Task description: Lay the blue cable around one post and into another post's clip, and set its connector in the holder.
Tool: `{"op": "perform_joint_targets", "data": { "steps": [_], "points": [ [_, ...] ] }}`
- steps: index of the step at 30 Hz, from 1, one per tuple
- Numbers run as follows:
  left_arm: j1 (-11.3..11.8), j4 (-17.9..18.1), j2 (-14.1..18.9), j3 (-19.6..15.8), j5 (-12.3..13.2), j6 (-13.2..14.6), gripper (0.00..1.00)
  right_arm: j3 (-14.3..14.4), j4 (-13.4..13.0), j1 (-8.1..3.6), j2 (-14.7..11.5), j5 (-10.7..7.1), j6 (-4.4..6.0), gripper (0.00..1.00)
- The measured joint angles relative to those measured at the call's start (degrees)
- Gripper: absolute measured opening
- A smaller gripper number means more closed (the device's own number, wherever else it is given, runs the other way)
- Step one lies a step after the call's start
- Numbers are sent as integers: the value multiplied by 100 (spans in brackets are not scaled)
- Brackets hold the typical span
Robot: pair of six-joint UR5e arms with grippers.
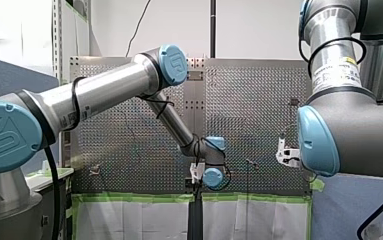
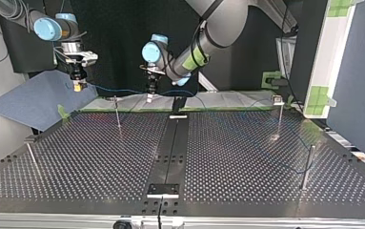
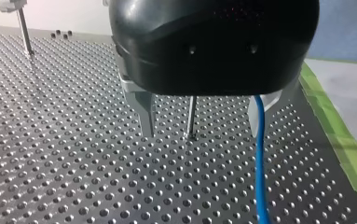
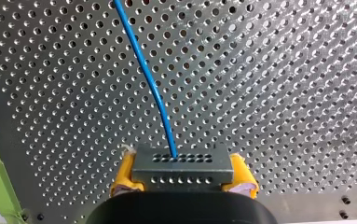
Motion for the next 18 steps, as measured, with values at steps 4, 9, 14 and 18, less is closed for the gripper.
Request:
{"op": "perform_joint_targets", "data": {
  "steps": [4,9,14,18],
  "points": [
    [18,-24,0,1,4,-3,100,0,1,1,1,4,-3,0],
    [-3,-30,2,1,7,-15,100,0,2,6,2,8,-4,0],
    [-44,-27,2,0,18,-12,66,0,2,7,1,8,-5,0],
    [-57,-27,1,0,13,13,47,0,2,7,0,14,-5,0]
  ]
}}
